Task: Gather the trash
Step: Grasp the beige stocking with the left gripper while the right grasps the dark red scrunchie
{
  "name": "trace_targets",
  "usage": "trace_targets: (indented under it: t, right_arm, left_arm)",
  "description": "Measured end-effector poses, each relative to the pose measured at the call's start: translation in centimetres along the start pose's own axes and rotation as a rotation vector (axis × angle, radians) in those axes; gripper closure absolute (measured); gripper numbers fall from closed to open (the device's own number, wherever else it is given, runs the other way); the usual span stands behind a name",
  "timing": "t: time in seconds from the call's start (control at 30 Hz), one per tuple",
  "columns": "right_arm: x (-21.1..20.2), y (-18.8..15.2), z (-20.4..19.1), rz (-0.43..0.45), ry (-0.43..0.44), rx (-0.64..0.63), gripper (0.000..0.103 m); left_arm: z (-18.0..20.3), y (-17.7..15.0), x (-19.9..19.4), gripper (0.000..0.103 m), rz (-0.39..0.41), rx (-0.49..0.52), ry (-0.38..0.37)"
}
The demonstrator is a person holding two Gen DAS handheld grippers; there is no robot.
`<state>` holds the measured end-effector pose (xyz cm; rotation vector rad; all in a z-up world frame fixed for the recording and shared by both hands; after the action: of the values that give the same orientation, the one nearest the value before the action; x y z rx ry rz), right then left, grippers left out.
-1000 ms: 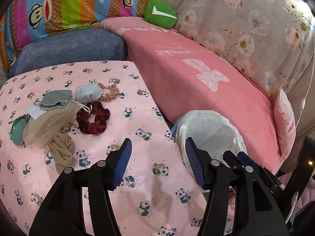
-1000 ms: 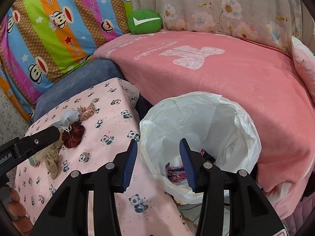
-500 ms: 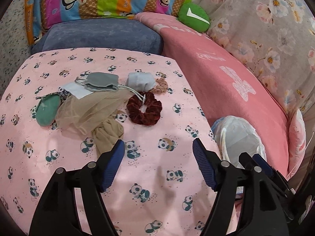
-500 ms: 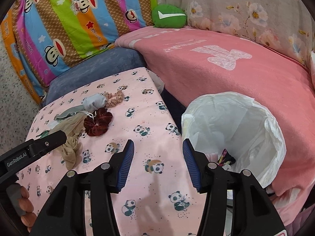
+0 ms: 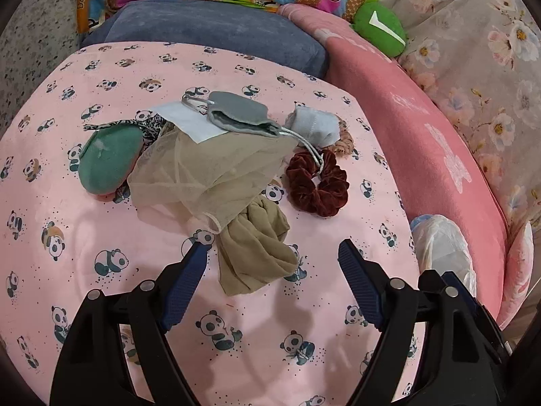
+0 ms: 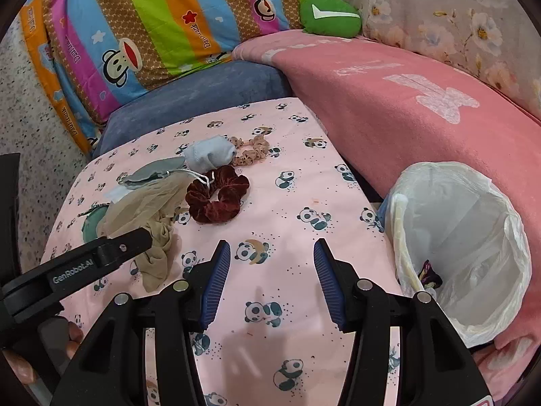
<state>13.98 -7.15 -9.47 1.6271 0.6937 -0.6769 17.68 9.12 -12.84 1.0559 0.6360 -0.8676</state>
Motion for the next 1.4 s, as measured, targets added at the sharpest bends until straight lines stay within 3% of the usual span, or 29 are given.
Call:
trace_targets:
  t: [0.1, 0.2, 0.23, 0.33, 0.47, 0.87, 0.93, 1.03, 1.23, 1.4]
  right_arm:
    - [0.9, 0.4, -0.7, -0.009, 0.011, -0.004, 0.053]
    - [1.9, 0.7, -1.6, -0.018, 0.018, -0.018, 0.053]
    - [2.2, 0.8, -1.8, -0.020, 0.020, -0.023, 0.053]
    - [3.1, 0.9, -2.5, -0.029, 0.028, -0.031, 0.053]
    - [4.5, 1.4, -3.4, -0.037, 0.048, -0.028, 0.053]
    - [10.6, 3.6, -4.5, -0.081, 0.078, 0.045, 0.061]
    - [11.8, 3.4, -4.6, -0.101, 0.068, 0.041, 0.072]
    - [13.0, 2.9, -4.7, -0.129, 0.090, 0.051, 0.079]
    - [12.4, 2.2, -4.9, -0.126, 0.109, 0.037, 0.093]
    - [10.0, 0.4, -4.4, -0.129, 0.131, 0.038, 0.094]
  left_arm:
    - [-0.6, 0.1, 1.4, 0.028, -0.024, -0.019, 0.004]
    - [-1.3, 0.1, 2.5, 0.038, -0.044, -0.036, 0.001]
    - [-1.5, 0.1, 2.8, 0.043, -0.053, -0.045, -0.006]
    - [-1.9, 0.0, 3.4, 0.070, -0.078, -0.033, -0.035]
    - [-2.1, -0.3, 2.8, 0.084, -0.086, -0.003, -0.062]
    - [-4.2, -1.3, 1.1, 0.085, -0.100, -0.014, -0.077]
    - [-4.4, -1.5, 0.9, 0.085, -0.099, -0.012, -0.073]
    - [-4.5, -1.8, 0.7, 0.085, -0.092, 0.000, -0.062]
    - [-4.1, -1.9, 0.2, 0.085, -0.086, 0.003, -0.064]
    - [-3.1, -2.5, -0.4, 0.085, -0.084, 0.018, -0.070]
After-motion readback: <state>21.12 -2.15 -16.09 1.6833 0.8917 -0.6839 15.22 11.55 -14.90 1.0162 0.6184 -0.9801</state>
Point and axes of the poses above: each gripper's, at about its wrist camera, not at the fingertips, and x roughly the way its jaws point, z to its right, y to its top, the point moved 8 cm from there along x, roughly the way its jaws point, and after that the axes turned 1 degree about -x, right-handed, at the moved point
